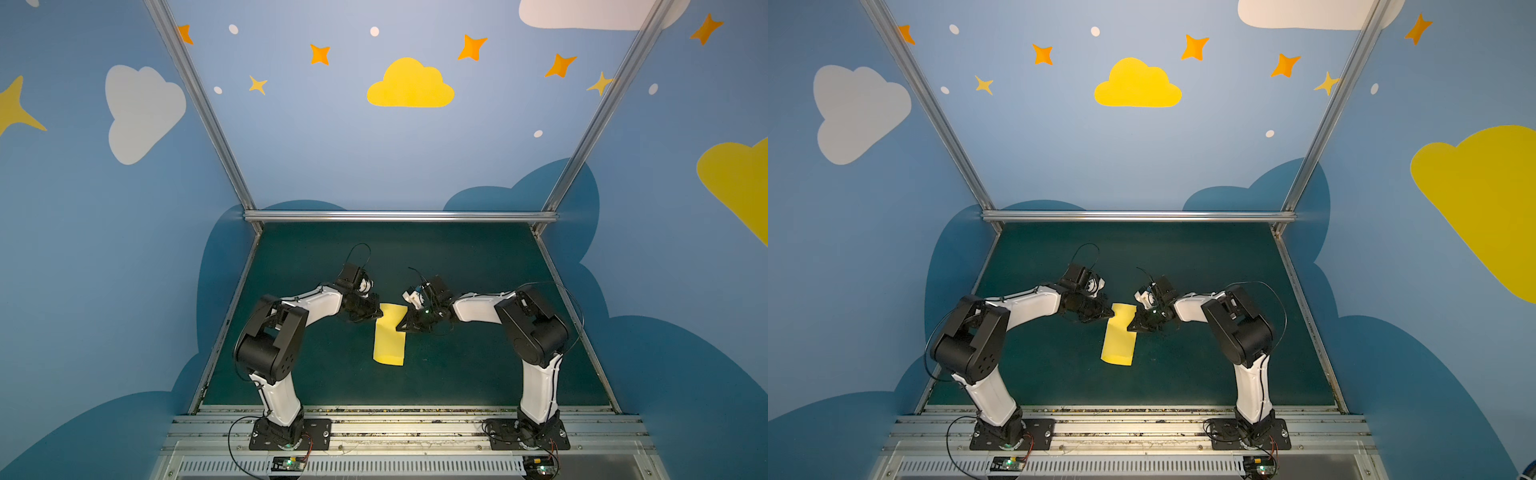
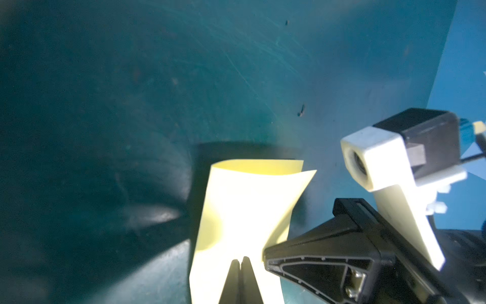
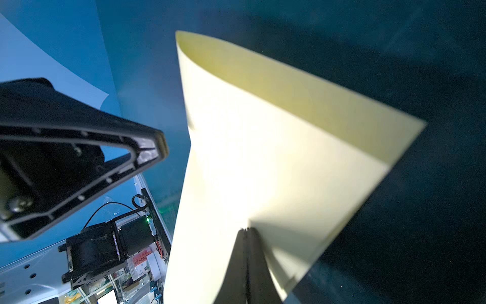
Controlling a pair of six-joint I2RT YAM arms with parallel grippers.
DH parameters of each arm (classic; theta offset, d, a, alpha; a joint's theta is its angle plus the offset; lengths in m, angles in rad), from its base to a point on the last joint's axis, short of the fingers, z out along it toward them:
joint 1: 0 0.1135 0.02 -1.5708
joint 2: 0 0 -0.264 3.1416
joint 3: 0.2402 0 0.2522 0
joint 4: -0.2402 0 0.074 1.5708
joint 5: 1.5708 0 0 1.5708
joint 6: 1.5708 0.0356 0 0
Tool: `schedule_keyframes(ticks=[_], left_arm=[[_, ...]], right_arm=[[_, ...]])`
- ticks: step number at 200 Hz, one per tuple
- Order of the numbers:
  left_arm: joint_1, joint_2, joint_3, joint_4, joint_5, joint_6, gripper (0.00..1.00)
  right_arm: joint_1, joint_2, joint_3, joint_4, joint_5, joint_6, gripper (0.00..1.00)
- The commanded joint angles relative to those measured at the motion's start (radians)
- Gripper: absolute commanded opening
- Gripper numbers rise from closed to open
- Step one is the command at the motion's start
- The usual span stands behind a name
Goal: Fold a paper plane with a square sheet of paper (fold left side to right side)
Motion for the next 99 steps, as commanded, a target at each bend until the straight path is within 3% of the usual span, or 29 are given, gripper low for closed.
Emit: schedule_keyframes(ticks=[1, 99], left_arm=[[0.007, 0.038, 0.03, -0.022, -0.015, 0.026, 0.04], [0.011, 0.094, 0.005, -0.01, -0.053, 0.029, 0.04]], right_arm=[[0.008, 0.125, -0.079, -0.16, 0.246, -0.014, 0.0], [0.008, 0.081, -0.038, -0.174, 0.201, -0.005, 0.0]])
